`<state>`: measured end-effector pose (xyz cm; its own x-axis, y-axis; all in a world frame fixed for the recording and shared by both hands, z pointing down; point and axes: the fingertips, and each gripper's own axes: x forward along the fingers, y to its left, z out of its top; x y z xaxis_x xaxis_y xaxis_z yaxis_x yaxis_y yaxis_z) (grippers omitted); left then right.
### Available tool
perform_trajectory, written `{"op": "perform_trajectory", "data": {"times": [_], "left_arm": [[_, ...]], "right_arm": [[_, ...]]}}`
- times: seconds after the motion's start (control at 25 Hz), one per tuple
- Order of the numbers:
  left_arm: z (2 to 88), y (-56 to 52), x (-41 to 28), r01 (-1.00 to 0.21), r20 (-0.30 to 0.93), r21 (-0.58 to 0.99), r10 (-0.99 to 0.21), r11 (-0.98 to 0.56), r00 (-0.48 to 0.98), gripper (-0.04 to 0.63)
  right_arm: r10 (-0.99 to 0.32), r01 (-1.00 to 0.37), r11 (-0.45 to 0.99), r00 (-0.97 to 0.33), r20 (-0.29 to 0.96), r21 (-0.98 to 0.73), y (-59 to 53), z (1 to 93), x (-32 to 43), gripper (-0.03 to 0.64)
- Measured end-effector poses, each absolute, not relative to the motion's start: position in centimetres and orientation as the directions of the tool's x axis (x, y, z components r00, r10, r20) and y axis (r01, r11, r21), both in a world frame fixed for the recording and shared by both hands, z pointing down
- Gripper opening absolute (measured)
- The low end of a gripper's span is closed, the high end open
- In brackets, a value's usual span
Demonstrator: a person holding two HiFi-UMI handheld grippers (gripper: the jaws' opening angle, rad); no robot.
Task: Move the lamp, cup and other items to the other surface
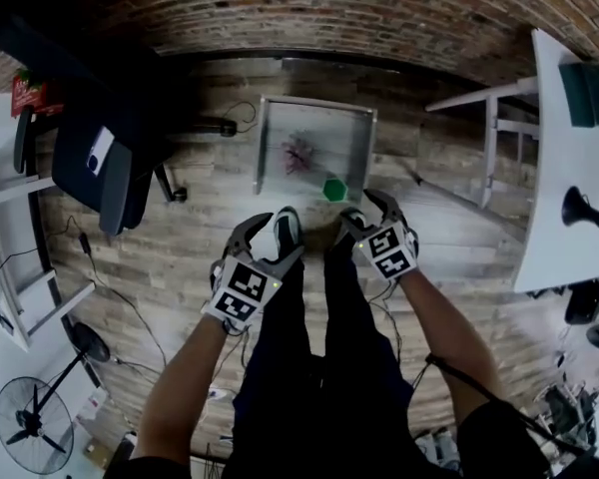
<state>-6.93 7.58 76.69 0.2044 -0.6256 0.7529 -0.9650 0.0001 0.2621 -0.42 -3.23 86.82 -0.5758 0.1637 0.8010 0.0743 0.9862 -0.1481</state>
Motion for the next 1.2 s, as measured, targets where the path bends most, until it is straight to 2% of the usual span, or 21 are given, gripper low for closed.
{"op": "perform_trajectory", "data": {"times": [0.28,0.52,0.68,0.92,1.0,1.2], "left_arm": [[81.1,9.6,-7.4,-0.955,0.758,0.293,-0.6,-0.038,0.256,0.313],[84.3,12.0,-7.7,-0.951,0.776,0.308,-0.568,-0.037,0.273,0.313],[85.3,12.6,-7.4,-0.948,0.779,0.316,-0.558,-0.047,0.287,0.313],[85.6,12.2,-6.9,-0.94,0.768,0.327,-0.554,-0.094,0.322,0.313],[85.5,12.1,-7.0,-0.939,0.766,0.328,-0.555,-0.099,0.326,0.313],[84.4,12.0,-7.2,-0.935,0.764,0.338,-0.55,-0.105,0.337,0.313]], "right_arm": [[0.126,0.018,0.991,-0.521,0.844,-0.136,-1.4,94.5,-1.6,0.305],[0.076,-0.047,0.993,-0.476,0.876,-0.111,-1.2,100.3,-1.0,0.355],[0.067,-0.066,0.992,-0.463,0.884,-0.11,-1.2,102.7,-0.9,0.365],[0.074,-0.014,0.996,-0.452,0.889,-0.09,-0.7,104.3,-1.7,0.363],[0.068,-0.017,0.996,-0.459,0.886,-0.085,-0.9,104.1,-2.2,0.314],[0.075,-0.035,0.994,-0.474,0.877,-0.104,-0.6,101.5,-2.6,0.307]]}}
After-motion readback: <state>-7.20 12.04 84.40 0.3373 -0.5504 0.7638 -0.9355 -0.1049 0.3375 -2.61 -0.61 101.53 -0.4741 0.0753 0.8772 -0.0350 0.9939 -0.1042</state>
